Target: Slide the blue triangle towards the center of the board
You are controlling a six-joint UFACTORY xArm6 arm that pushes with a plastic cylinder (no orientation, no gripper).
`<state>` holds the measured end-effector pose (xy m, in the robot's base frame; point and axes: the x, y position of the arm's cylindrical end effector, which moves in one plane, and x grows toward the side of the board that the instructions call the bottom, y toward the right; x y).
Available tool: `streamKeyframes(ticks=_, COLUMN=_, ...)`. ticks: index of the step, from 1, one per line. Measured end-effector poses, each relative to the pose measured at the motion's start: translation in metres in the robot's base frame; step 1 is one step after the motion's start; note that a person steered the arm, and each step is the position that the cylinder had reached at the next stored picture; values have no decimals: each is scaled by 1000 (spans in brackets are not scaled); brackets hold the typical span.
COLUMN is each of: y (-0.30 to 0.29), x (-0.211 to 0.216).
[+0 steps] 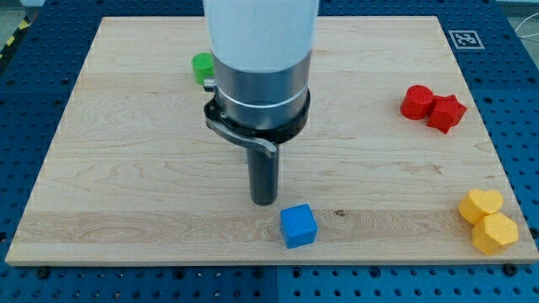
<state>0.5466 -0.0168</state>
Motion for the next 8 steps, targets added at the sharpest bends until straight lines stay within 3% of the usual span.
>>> streamKeyframes(ticks=5, y=22, x=-61)
streamKeyframes(ticks=6, y=22, x=-59)
streamKeyframes(ticks=8, y=12, x=-12)
